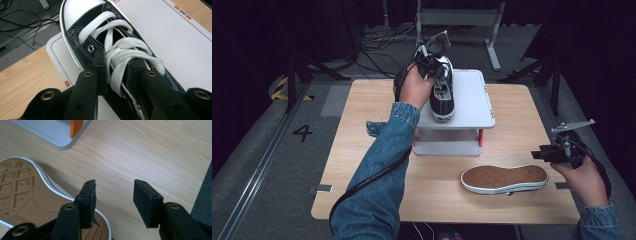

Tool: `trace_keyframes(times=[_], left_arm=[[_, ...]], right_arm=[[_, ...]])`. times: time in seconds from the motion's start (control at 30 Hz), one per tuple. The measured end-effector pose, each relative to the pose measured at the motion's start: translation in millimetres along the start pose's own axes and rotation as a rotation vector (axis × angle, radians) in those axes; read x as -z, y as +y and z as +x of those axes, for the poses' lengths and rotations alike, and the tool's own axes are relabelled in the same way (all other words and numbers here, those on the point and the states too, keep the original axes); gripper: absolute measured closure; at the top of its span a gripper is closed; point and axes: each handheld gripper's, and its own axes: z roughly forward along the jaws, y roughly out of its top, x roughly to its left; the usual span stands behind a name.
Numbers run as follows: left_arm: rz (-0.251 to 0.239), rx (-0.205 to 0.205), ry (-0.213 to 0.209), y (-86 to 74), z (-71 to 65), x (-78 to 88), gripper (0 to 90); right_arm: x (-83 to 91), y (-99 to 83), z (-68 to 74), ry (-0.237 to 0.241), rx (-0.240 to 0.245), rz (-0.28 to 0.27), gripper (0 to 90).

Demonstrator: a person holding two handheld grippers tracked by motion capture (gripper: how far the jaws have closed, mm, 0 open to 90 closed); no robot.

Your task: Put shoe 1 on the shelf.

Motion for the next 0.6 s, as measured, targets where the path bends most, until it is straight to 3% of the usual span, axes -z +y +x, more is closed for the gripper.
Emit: trace_keyframes(times=[0.13, 0.4, 0.5, 0.6], left_arm=[[0.020, -0.004, 0.011, -0.2, -0.9, -7.2, 75.5], [0.031, -0.023, -0.023, -0.3, 0.9, -13.6, 75.2], [0.037, 0.006, -0.060, -0.7, 1.4, -17.5, 71.8], [0.034, 0.014, -0.053, -1.0, 1.6, -17.6, 64.5]], right_arm=[[-0.8, 0.1, 0.5, -0.001, 0.002, -0.001, 53.7], [-3.0, 0.5, 0.4, 0.003, 0.004, 0.005, 53.5], [-4.7, 0.0, -0.4, 0.006, 0.001, 0.011, 53.4], [-4.4, 0.1, -0.2, 0.006, 0.002, 0.010, 53.4]])
